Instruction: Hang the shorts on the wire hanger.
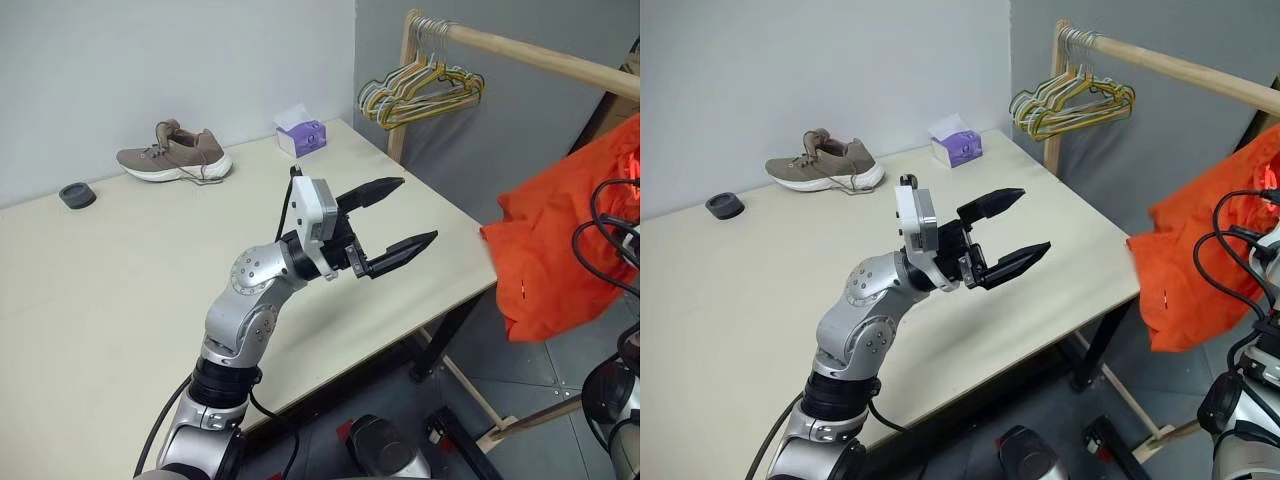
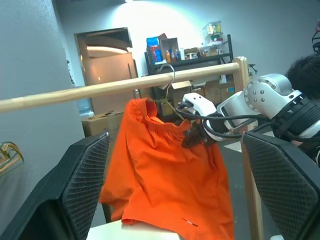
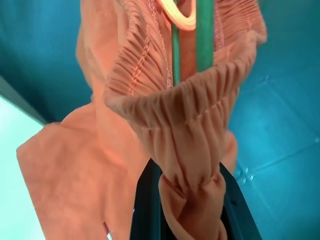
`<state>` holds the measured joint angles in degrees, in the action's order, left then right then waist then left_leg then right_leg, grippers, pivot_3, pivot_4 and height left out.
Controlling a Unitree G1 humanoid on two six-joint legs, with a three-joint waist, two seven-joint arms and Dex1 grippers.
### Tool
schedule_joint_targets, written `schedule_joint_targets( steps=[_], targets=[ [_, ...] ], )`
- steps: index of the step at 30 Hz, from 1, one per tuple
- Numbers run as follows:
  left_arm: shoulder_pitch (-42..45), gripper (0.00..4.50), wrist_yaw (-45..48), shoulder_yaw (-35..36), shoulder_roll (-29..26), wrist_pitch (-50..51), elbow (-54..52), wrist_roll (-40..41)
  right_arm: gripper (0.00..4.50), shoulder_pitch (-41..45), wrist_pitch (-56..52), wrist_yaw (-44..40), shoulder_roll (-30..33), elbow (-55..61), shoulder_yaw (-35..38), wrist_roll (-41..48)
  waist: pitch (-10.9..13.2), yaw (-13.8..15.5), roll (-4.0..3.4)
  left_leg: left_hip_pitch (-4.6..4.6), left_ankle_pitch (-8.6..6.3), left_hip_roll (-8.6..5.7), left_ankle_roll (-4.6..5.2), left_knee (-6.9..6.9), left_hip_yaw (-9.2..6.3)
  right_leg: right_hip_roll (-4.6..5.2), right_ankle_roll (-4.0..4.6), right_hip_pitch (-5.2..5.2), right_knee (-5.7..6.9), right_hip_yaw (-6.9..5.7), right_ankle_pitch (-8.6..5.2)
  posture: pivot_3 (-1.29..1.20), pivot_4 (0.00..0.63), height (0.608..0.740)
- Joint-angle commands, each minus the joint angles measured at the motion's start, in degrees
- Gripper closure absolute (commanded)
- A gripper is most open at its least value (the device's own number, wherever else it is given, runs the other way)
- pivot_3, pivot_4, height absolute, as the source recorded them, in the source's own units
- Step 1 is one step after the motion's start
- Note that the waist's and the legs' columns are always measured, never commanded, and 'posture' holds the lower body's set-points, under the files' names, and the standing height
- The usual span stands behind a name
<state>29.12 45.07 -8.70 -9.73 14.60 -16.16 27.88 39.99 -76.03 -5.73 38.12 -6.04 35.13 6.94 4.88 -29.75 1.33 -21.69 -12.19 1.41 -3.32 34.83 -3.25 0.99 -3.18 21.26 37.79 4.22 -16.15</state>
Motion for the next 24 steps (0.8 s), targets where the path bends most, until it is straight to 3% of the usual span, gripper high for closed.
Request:
schedule_joint_targets(
  steps=[1, 10, 14, 24],
  targets=[
    [2.19, 0.03, -0.72, -0.39, 0.92, -1.10, -0.89, -0.13, 4.50, 1.98, -2.81, 0.63, -0.02, 1.28, 2.73, 1.10, 0.01, 0.05, 0.02, 0.00, 0.00, 0.00, 0.00, 0.00, 0.01, 0.00, 0.00, 0.00, 0.00, 0.00, 0.00, -0.45, 0.061, 0.740],
    [3.24, 0.03, -1.26, -0.52, 3.36, 2.37, -2.53, 3.44, 4.50, -0.47, -5.92, -0.02, -3.57, 9.39, 4.75, 2.96, 0.05, 0.10, 0.08, -0.03, -0.01, 0.02, 0.01, 0.00, -0.01, -0.01, 0.00, 0.01, -0.08, -0.02, 0.00, -0.45, 0.059, 0.740],
    [2.93, 0.00, -0.22, -0.10, 2.61, 4.64, -3.19, 5.87, 3.56, -0.97, -6.63, 1.31, -5.69, 13.32, 7.10, 2.51, 0.05, 0.07, 0.06, -0.05, -0.01, 0.02, 0.01, 0.00, -0.02, -0.02, 0.00, 0.02, -0.08, -0.02, 0.00, -0.46, 0.058, 0.740],
    [1.94, 0.00, 0.73, -0.60, 1.17, 4.33, -3.02, 5.83, 0.15, 4.29, -5.88, 7.62, -11.62, 28.02, 11.54, 0.39, 0.05, -0.12, -0.04, -0.06, -0.01, 0.01, 0.01, 0.00, 0.00, 0.00, 0.01, 0.08, -0.07, -0.01, -0.01, -0.46, 0.054, 0.740]
  ],
)
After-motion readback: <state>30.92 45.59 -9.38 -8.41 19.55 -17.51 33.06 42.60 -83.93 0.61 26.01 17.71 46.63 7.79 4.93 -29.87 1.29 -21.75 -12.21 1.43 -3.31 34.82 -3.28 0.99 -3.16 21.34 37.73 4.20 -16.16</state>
